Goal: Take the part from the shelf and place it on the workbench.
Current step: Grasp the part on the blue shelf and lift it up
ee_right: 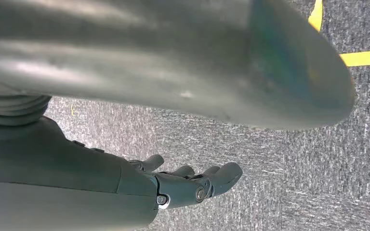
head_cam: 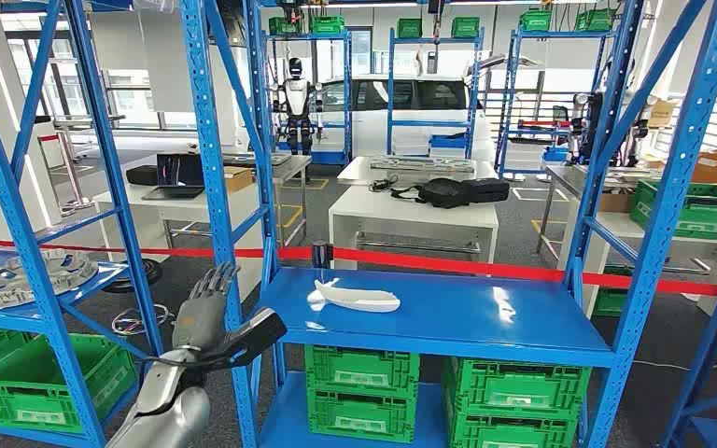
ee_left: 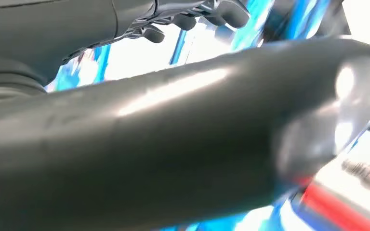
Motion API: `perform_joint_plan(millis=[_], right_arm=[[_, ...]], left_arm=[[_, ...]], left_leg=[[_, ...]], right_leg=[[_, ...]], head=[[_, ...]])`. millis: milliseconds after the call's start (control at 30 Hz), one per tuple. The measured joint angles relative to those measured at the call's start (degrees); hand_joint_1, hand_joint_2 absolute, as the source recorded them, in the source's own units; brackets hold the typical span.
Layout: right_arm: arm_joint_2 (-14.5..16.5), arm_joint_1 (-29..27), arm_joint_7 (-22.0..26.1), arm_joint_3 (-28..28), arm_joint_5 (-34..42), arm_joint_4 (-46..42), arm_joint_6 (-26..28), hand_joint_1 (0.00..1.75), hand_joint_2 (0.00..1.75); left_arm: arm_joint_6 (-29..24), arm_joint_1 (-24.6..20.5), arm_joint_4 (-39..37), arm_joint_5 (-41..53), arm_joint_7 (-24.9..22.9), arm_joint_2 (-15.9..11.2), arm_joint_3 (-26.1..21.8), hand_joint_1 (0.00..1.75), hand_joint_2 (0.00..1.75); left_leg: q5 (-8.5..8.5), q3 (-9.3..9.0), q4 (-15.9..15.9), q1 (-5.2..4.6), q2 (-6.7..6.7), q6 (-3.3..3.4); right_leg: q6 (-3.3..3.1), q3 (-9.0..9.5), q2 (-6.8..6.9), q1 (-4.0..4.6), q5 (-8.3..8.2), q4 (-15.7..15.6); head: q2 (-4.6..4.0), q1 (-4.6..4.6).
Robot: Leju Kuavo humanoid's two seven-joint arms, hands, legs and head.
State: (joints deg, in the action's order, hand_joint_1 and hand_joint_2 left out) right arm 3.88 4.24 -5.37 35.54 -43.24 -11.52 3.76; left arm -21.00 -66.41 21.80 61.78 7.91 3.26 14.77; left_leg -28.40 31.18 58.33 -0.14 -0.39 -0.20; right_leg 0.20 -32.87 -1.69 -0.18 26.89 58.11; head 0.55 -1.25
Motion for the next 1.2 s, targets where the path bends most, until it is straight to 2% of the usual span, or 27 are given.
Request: perform_joint_plan(millis=[133, 367, 767, 967, 1100, 1200], right_arm=[[0.2, 0.4, -0.3, 0.8, -1.9, 0.2, 0.1, 0.0, 0.0], [0.5, 0.7, -0.7, 1.3, -2.7, 0.5, 0.0, 0.0, 0.0], [0.5, 0.8, -0.9, 1.6, -3.8, 0.6, -0.2, 0.0, 0.0], [0.6, 0.9, -0.3, 1.7, -4.1, 0.6, -0.2, 0.0, 0.0], [0.7, 0.9, -0.1, 1.9, -4.1, 0.7, -0.2, 0.0, 0.0], [0.9, 0.8, 0.0, 2.1, -4.1, 0.7, -0.2, 0.0, 0.0]], left_arm=[[-2.2, -3.0, -0.1, 6.5, -1.4, 0.2, 3.1, 0.0, 0.0], [0.5, -4.6, -0.9, 8.9, -3.7, 0.4, 6.7, 0.0, 0.0], [3.2, -4.8, -2.7, 7.0, -3.6, -0.8, 7.2, 0.0, 0.0], [3.0, -4.8, -2.9, 5.8, -2.7, -1.0, 7.2, 0.0, 0.0], [2.8, -4.8, -2.9, 5.7, -2.5, -1.2, 7.2, 0.0, 0.0], [2.4, -4.8, -2.9, 5.7, -2.3, -1.3, 7.2, 0.0, 0.0]], left_leg=[[0.0, -0.02, 0.0, -0.02, 0.0, 0.0], [0.01, -0.02, 0.0, -0.02, 0.02, -0.01], [0.07, 0.02, 0.0, -0.02, 0.0, -0.1], [0.07, 0.12, 0.1, -0.17, -0.02, -0.06], [0.03, 0.27, 0.3, -0.42, -0.01, 0.23], [0.16, 0.33, -0.3, -0.38, 0.05, 0.98]], right_leg=[[0.0, 0.01, 0.0, -0.03, 0.0, 0.0], [0.0, -0.03, -0.02, -0.03, 0.0, 0.1], [-0.01, -0.11, -0.01, -0.04, 0.0, 0.2], [0.12, -0.15, 0.0, -0.36, -0.11, 0.1], [0.36, -0.21, -0.01, -0.51, -0.22, 0.0], [0.91, -0.52, -0.01, -0.54, -0.94, 0.7]], head=[[0.0, 0.0], [0.0, 0.0], [0.0, 0.0], [0.0, 0.0], [0.0, 0.0], [0.0, 0.0]])
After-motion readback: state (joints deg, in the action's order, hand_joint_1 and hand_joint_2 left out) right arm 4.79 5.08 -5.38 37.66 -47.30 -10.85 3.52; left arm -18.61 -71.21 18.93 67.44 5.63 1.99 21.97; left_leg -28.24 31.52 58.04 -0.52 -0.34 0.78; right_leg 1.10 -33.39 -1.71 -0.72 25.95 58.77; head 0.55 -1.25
